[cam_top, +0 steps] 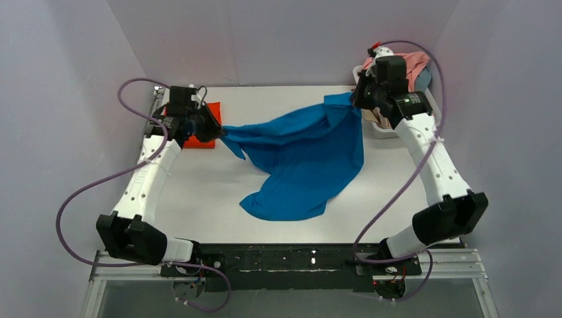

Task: Fold and stack the t-shirts
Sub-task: Flatten out the tshirt

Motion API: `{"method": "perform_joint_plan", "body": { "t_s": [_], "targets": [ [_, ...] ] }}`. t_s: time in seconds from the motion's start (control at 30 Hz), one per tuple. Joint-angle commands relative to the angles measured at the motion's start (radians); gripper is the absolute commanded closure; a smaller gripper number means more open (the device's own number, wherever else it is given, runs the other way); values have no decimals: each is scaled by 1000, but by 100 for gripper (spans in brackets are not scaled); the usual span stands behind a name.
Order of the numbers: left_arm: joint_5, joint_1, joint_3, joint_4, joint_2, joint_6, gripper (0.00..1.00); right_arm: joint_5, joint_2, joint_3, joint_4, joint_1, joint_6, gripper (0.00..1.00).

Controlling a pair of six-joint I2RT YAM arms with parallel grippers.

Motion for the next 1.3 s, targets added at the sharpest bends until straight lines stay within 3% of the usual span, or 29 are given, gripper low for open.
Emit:
{"method": "perform_joint_plan", "body": {
  "t_s": [0.0, 0.2, 0.47, 0.67, 0.93, 1.03, 1.17, 1.27],
  "targets": [
    [-49, 26, 193, -164, -137, 74, 100, -18, -181, 134, -37, 2, -48, 99],
    [-122, 29, 403, -262, -233, 167, 100, -148, -352, 271, -68, 2, -44, 99],
    [-75, 29, 559, -231, -352, 217, 100, -406, -514, 369, -68, 2, 1, 99],
    [-131, 30, 580, -218, -322, 245, 100, -353, -528, 321, 17, 1, -7, 99],
    [-294, 37, 641, -117, -14, 233, 100, -171, -279, 309, 175, -21, -61, 99],
    [-243, 69, 849, -203, 172, 174, 100, -223, -123, 453, 220, -77, -39, 99],
    [-116, 112, 1200, -211, 368, 71, 100, -298, 72, 770, 225, -156, 24, 99],
    [-18, 157, 1236, -103, 392, -30, 100, -342, 99, 849, 294, -183, 47, 99]
  ]
}}
